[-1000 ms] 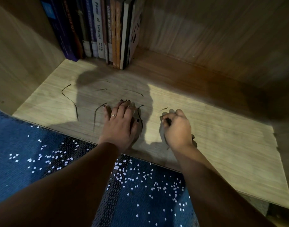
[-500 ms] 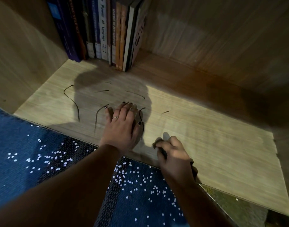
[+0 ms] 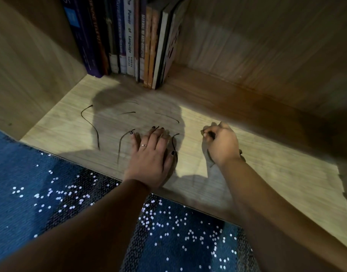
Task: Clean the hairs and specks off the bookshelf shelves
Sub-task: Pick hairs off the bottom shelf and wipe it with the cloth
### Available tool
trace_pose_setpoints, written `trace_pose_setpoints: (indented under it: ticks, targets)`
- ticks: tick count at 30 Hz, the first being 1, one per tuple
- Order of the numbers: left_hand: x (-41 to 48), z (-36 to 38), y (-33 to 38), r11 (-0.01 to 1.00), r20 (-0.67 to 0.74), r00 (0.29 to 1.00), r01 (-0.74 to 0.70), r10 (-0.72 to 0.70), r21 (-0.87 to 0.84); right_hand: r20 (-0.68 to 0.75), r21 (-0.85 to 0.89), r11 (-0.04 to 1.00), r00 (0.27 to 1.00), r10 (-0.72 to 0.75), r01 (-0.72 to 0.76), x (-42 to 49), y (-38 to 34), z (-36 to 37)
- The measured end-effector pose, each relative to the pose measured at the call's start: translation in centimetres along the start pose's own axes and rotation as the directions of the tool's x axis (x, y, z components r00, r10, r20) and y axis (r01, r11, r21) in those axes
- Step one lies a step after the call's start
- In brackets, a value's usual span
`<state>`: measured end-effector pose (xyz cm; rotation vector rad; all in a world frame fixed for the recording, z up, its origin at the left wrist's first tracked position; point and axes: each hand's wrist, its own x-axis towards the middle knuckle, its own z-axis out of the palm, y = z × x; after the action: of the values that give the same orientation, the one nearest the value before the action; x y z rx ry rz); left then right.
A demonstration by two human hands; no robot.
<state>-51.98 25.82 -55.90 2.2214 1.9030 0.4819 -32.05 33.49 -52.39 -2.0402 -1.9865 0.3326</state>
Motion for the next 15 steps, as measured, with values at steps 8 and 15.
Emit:
trace_pose_setpoints:
  ticks: [8, 15]
  targets:
    - [0.0, 0.1, 0.0, 1.0, -0.027, 1.0, -0.009, 0.008, -0.029, 0.001, 0.081, 0.997, 1.0, 0.003, -0.003, -1.1, 0.0, 0.3]
    - [0.0, 0.0, 0.0, 0.999, -0.039, 0.999, -0.013, 0.012, -0.041, -0.004, -0.039, 0.969, 0.97, -0.244, 0.244, -4.1, 1.0, 1.0]
